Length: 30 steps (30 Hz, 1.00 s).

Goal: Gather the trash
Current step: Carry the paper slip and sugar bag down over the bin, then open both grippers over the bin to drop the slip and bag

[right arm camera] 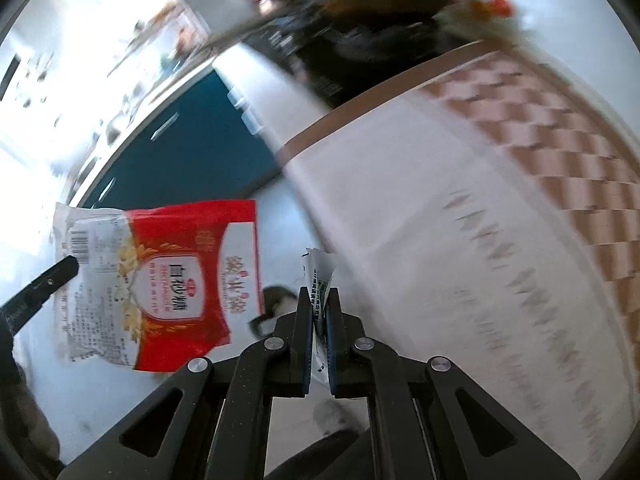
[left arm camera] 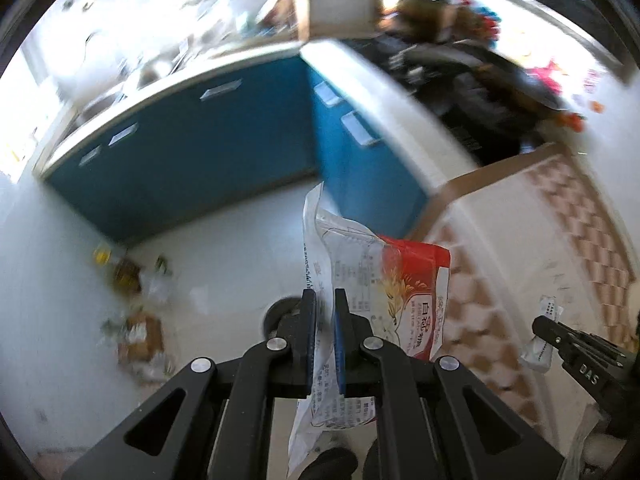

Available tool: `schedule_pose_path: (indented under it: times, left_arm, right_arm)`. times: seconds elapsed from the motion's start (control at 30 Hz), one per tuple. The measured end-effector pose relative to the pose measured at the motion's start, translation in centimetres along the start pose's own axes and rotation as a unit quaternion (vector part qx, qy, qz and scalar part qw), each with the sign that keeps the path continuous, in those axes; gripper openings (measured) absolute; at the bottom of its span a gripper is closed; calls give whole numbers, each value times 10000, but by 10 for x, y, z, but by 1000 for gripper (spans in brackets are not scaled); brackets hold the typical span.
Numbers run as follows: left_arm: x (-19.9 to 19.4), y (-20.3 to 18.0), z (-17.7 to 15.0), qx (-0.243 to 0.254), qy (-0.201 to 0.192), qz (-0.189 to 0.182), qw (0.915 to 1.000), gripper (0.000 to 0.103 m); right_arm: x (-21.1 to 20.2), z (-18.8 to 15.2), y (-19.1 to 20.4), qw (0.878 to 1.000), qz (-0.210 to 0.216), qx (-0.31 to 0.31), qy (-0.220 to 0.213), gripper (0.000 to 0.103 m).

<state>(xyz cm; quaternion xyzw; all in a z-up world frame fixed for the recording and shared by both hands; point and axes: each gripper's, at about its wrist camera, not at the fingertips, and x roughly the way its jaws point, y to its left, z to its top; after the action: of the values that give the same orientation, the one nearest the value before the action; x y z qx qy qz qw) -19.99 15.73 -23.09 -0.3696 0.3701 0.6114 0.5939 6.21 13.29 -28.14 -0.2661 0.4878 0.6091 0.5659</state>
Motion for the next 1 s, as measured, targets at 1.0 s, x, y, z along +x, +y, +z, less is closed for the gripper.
schedule_pose_path:
  times: [1.0]
  left_arm:
    - [528, 168, -151, -2070, 2649, 543, 9402, 13]
  right_arm:
    - [625, -111, 96, 9563, 62, -1325, 2607, 6]
